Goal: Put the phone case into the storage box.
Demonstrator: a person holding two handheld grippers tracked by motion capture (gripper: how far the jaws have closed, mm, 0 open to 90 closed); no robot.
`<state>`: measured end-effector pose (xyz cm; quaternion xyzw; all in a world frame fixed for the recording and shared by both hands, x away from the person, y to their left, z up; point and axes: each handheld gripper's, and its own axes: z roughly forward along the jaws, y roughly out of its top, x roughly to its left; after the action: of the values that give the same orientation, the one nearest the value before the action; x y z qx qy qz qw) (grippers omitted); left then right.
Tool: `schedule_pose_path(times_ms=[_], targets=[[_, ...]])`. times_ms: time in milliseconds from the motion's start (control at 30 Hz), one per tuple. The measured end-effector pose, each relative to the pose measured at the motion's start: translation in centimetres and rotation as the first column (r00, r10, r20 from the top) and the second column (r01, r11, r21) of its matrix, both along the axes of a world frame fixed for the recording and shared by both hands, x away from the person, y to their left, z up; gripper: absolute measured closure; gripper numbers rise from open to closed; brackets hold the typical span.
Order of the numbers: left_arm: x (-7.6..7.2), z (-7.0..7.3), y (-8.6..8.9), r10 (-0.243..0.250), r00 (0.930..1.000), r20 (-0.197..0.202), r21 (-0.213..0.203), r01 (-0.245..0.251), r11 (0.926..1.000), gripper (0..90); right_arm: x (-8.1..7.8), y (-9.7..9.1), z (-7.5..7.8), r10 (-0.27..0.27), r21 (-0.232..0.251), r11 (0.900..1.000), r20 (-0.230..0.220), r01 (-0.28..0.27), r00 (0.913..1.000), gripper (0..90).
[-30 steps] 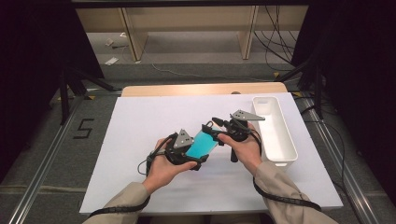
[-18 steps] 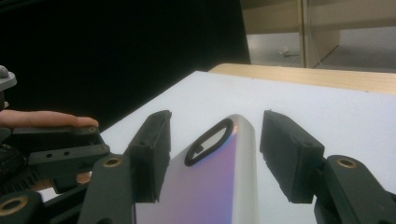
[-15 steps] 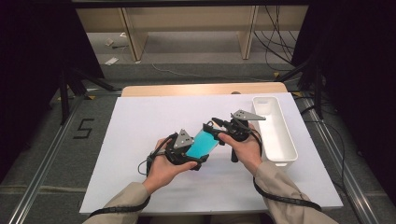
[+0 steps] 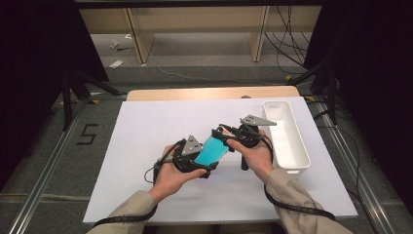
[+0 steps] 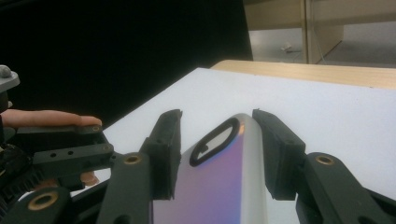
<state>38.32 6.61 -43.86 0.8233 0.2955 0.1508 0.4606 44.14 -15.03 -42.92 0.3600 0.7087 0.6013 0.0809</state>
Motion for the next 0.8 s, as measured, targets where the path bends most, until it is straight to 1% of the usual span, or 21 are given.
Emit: schedule_pose_path(times_ms=[67,233,333,467,567,633,800], targets=[[0.03,0.00,0.05,0.003,1.0000,0.001,-0.002,-0.003,1.0000,16.9,0.00,-0.04,-0.08,-0.002,0.008,1.0000,-0.009,0.002,1.0000,55.4],[0.02,-0.02,0.06,0.003,1.0000,0.003,0.000,-0.003,1.0000,16.9,-0.01,-0.08,-0.11,-0.005,0.007,1.0000,-0.014,0.005,0.9999,59.7],[0.00,-0.07,0.02,0.002,1.0000,0.004,-0.001,-0.002,1.0000,16.9,-0.01,-0.19,-0.10,-0.006,0.015,0.9999,-0.023,0.006,0.9997,61.1],[-0.04,-0.05,0.01,-0.003,1.0000,0.007,0.011,0.003,0.9999,16.8,-0.08,-0.24,-0.08,-0.006,0.022,0.9997,-0.031,0.007,0.9995,62.5],[-0.05,-0.16,-0.08,-0.017,0.9999,0.003,0.008,0.017,0.9998,16.8,-0.11,-0.30,0.08,-0.003,0.043,0.9991,-0.037,0.004,0.9993,65.3],[0.02,-0.19,-0.09,-0.015,0.9998,0.015,0.012,0.015,0.9998,16.7,-0.12,-0.35,0.20,0.004,0.041,0.9992,-0.037,-0.002,0.9993,65.7],[-0.01,-0.21,-0.16,-0.007,0.9994,0.033,0.028,0.006,0.9996,16.6,-0.19,-0.34,0.34,0.009,0.050,0.9987,-0.035,-0.007,0.9993,67.4]])
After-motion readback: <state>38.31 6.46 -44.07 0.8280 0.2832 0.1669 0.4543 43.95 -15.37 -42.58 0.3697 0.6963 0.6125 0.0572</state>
